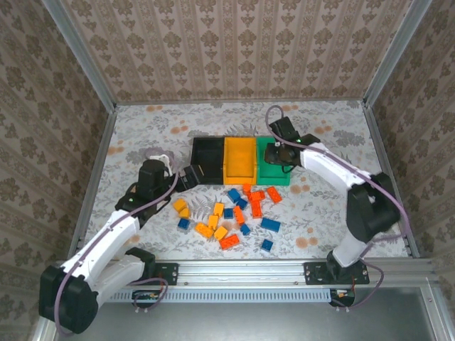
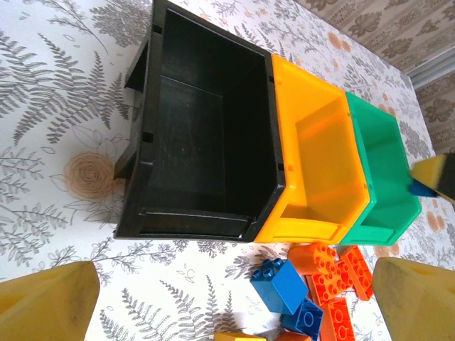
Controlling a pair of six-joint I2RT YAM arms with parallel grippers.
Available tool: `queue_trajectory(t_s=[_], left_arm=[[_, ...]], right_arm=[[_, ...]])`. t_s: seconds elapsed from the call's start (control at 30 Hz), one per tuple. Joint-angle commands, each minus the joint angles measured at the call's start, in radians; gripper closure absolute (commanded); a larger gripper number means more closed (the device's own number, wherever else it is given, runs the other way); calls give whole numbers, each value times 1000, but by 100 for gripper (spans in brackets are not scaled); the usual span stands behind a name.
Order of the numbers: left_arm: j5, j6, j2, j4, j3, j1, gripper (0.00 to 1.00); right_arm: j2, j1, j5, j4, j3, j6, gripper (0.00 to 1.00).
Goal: Sort the legos into containers by color
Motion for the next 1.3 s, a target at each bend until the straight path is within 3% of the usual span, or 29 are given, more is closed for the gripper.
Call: queue_trajectory(t_s=[0.0,0.27,0.37,0.53,0.87,1.07,1.27], left_arm=[[-53,-22,-45,-87,-15,-9,0],[-95,-33,-68,-167,-14,-8,0],[-100,-34,-68,-174,-14,-8,0],[-118,-33,-62,-208,5,-9,1],[-175,-50,54,-429,34,-8,19],[-139,-57,185,-294,-23,-46,21],[-178,-66,278,-221,-19,-39,21]], right_arm=[[106,-19,45,-14,86,-6,69],[213,-26,39,-11,164,6,52],[194,-27,29,-11,164,9,43],[85,-21,6,36,105,23,37],[-179,41,-25,109,-180,46,35],[-248,42,-42,150,-286,62,35],[-288,43,-37,150,-315,51,35]])
